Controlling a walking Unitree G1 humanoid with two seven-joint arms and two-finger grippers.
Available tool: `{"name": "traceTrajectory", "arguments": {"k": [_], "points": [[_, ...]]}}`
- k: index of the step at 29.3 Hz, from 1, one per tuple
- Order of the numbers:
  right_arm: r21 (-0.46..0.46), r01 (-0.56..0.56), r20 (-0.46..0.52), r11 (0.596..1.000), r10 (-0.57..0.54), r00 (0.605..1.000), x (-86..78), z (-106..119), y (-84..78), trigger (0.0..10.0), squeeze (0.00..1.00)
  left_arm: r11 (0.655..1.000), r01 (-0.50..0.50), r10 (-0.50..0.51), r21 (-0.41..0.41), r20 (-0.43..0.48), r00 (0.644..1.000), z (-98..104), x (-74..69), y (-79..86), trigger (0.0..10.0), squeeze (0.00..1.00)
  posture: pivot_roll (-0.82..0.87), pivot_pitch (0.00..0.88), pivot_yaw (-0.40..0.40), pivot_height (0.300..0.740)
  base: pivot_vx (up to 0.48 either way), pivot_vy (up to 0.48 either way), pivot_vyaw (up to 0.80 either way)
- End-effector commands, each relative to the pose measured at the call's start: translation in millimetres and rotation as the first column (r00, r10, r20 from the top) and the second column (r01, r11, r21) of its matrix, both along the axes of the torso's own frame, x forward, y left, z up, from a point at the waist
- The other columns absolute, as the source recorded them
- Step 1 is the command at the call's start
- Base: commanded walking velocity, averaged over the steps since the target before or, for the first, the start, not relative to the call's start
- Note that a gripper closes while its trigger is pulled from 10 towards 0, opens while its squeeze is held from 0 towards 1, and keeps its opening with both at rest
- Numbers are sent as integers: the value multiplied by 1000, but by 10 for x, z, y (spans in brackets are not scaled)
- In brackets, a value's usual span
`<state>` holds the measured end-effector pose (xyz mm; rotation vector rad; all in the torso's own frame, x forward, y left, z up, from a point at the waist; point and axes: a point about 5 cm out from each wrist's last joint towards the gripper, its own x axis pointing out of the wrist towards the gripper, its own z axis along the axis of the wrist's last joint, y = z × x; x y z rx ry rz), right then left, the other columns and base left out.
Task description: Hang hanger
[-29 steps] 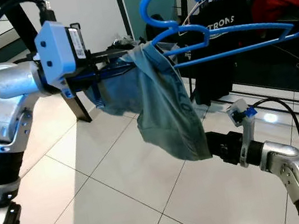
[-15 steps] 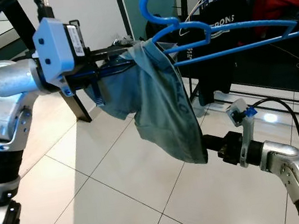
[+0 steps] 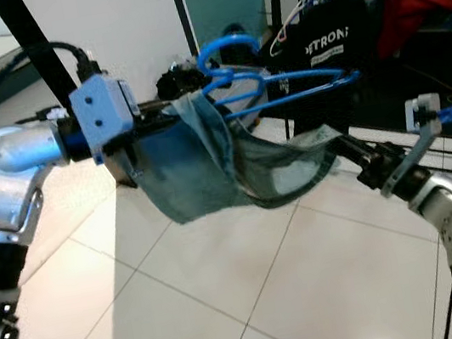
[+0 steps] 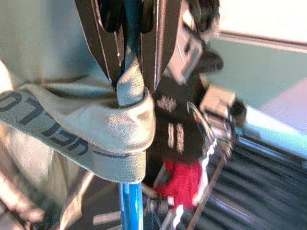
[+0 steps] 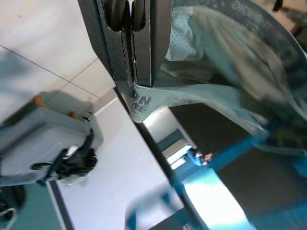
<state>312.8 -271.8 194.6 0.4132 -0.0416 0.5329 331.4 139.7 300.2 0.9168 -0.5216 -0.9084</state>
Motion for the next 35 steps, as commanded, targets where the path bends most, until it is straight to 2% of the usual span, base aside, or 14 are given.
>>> {"name": "traceTrajectory", "arguments": {"k": [1, 3, 8, 10, 12, 14, 15, 19, 21, 26, 27, 32, 33, 35], "points": [[6, 11, -3, 1000, -11, 1000, 18, -11, 6, 0, 0, 999, -30, 30, 36, -15, 999, -128, 11, 21, 10000, 0, -84, 51, 72, 740, 0, 0, 0], [9, -3, -18, 1000, 3, 1000, 29, -33, 57, 0, 0, 998, -57, 57, 6, -38, 998, -254, -6, -2, 10000, 0, -81, 53, 71, 740, 0, 0, 0], [-3, 0, -46, 1000, 0, 999, 40, -73, 74, 0, 0, 995, -83, 81, -51, -42, 996, -272, -12, 10, 10000, 0, -81, 55, 72, 740, 0, 0, 0], [-27, 32, -97, 999, -35, 995, 73, -121, 69, 0, 0, 990, -52, 45, -133, -56, 997, -295, -80, -36, 10000, 0, -84, 60, 67, 740, 0, 0, 0], [-27, 32, -97, 999, -35, 995, 73, -121, 69, 0, 0, 990, -52, 45, -133, -56, 997, -295, -80, -36, 10000, 0, -84, 60, 67, 740, 0, 0, 0], [-43, 52, -132, 998, -57, 990, 104, -146, 66, 0, 0, 977, 25, -38, -213, -58, 998, -311, -196, -191, 10000, 0, -81, 64, 63, 740, 0, 0, 0], [-43, 52, -132, 998, -57, 990, 104, -146, 66, 0, 0, 977, 25, -38, -213, -58, 998, -311, -196, -191, 10000, 0, -81, 64, 63, 740, 0, 0, 0], [-53, 75, -154, 996, -83, 985, 135, -180, 47, 0, 0, 947, 155, -188, -282, -93, 978, -330, -366, -368, 10000, 0, -80, 66, 62, 740, 0, 0, 0], [-40, 103, -158, 994, -108, 981, 145, -189, -4, 0, 0, 949, 218, -251, -228, -125, 960, -392, -453, -383, 10000, 0, -82, 68, 54, 740, 0, 0, 0], [-21, 123, -156, 992, -125, 980, 147, -177, -52, 0, 0, 959, 231, -255, -166, -137, 957, -435, -475, -353, 10000, 0, -83, 73, 55, 740, 0, 0, 0], [5, 135, -143, 991, -133, 981, 139, -131, -94, 0, 0, 986, 159, -164, -51, -113, 980, -497, -388, -237, 10000, 0, -82, 76, 56, 740, 0, 0, 0], [16, 145, -140, 989, -141, 980, 130, -114, -117, 0, 0, 998, 29, -27, 57, -40, 999, -537, -235, -85, 10000, 0, -83, 81, 57, 740, 0, 0, 0], [16, 144, -144, 990, -140, 980, 125, -119, -116, 0, 0, 993, -60, 59, 103, 8, 998, -532, -150, 27, 10000, 0, -85, 84, 55, 740, 0, 0, 0], [14, 141, -146, 990, -138, 980, 122, -121, -114, 0, 0, 989, -106, 104, 107, 31, 994, -507, -114, 89, 10000, 0, -85, 84, 55, 740, 0, 0, 0]]}}
